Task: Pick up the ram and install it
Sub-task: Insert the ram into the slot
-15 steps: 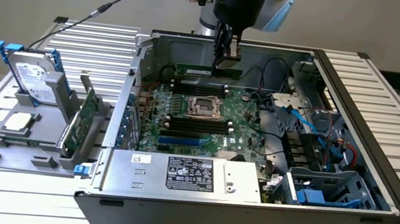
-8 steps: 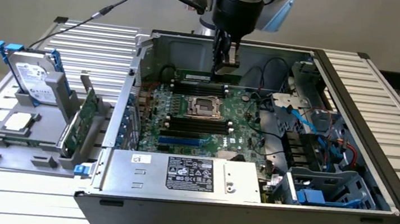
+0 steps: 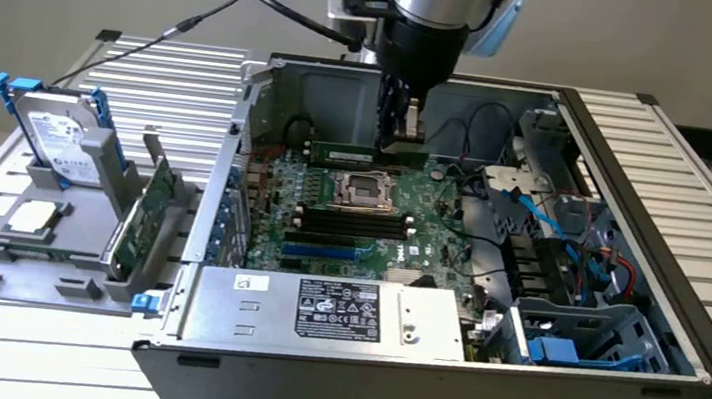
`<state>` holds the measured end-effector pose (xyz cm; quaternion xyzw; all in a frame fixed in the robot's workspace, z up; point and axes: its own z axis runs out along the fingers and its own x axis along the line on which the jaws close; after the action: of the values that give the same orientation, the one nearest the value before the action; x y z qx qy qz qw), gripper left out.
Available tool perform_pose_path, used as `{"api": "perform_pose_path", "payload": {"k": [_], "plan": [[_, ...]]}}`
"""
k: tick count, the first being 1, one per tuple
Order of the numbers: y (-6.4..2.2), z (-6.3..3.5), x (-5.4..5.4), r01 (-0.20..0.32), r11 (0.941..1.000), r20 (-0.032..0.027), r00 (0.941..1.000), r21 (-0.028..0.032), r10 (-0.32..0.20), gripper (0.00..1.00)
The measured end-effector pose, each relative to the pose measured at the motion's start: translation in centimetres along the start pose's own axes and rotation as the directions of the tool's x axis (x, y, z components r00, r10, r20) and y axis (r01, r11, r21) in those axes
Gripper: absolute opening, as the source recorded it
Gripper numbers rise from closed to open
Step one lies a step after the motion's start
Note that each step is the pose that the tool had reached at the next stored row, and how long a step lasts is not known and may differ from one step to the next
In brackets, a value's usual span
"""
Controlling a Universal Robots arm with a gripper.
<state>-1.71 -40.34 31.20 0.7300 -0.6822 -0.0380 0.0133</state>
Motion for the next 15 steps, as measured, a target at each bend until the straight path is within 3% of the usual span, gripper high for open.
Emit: {"api": "perform_pose_path", "payload": {"k": [4,15], "plan": [[0.00,0.72,0.6,-0.008,1.0000,0.0009,1.0000,0.0008,0.008,0.15],[0.22,2.73,0.8,-0.010,1.0000,0.0007,1.0000,0.0008,0.010,0.15]]}}
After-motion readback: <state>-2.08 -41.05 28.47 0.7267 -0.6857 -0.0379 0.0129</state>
